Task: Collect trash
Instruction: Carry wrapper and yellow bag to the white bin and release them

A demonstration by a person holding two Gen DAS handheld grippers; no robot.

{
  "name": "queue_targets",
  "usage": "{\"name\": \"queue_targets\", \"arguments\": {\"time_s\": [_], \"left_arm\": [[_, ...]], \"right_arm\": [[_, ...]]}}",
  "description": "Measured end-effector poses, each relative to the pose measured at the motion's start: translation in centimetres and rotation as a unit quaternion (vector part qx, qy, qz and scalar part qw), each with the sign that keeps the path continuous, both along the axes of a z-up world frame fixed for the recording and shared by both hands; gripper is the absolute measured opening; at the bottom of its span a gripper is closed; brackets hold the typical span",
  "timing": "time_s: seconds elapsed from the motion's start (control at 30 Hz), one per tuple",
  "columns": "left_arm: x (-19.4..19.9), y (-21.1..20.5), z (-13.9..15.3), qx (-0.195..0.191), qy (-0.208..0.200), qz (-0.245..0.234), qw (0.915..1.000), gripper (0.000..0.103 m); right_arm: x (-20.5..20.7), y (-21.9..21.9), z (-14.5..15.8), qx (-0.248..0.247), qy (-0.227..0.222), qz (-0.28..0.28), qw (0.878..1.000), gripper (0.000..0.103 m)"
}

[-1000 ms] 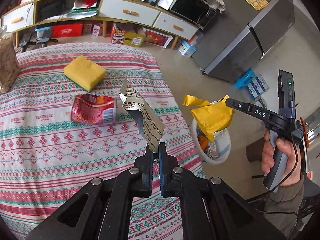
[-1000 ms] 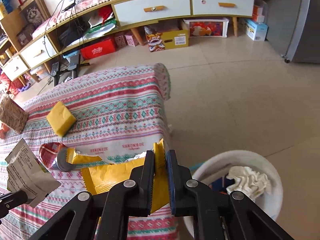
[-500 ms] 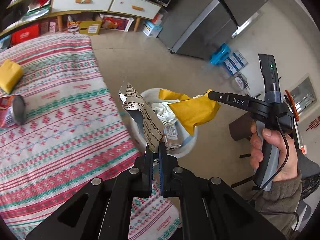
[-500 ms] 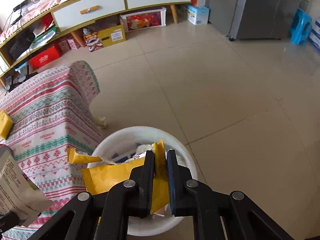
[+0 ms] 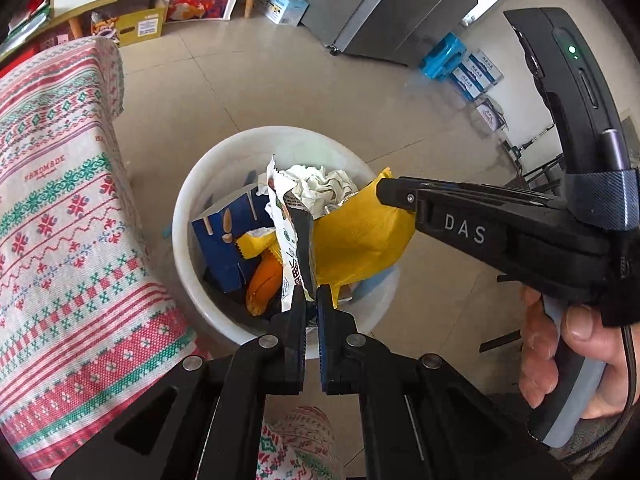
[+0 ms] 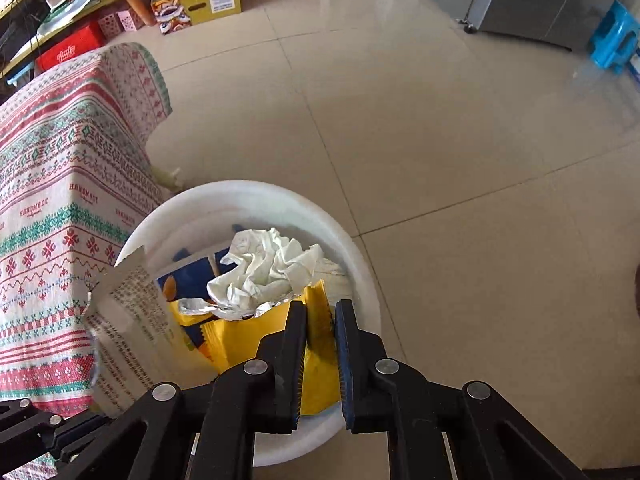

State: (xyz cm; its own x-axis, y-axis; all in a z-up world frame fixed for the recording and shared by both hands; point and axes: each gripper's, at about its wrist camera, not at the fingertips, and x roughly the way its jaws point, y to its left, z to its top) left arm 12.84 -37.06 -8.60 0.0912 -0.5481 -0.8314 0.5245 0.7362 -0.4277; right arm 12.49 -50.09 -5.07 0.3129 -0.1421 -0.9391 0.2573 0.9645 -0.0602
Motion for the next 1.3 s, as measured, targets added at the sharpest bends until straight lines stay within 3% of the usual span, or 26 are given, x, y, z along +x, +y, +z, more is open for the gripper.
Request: {"name": "queue_targets", "arguments": {"time_s": [0.5,0.63,0.77,1.03,1.2,1.3], "left_arm": [[1.5,-1.1,-3.0,0.016,0.008,0.015,0.9997,0.004],[1.6,-0.4,-2.2,0.012,0.0,0.014,0.9998,0.006],[1.7,-0.1,-1.1,0.016,-0.021,0.01,0.9996,0.007],[1.7,1.5,-0.9,-0.006,0.002,0.023,0.9997,0.007],[1.6,2.4,0.2,-0.012,-0.004,0.03,0.9995,0.007],[1.7,3.2,0.4,-0.011,0.0,0.039,0.9992,0.007]], "right_arm": [[1.7,1.1,-3.0,0.024,0.039,0.033,0.998,0.014],[1.0,0.1,-1.6,0.03,0.016,0.015,0.999,0.014],[0.7,-0.4,-0.5,0.036,-0.002,0.005,0.999,0.027],[-0.3,0.0,0.8,0.061,-0.012,0.011,0.998,0.027],[-0.9,0.7,-0.1,0.082,0.02,0.036,0.996,0.029],[-1.9,1.5,-0.8,0.07,0.046,0.049,0.995,0.029]]}}
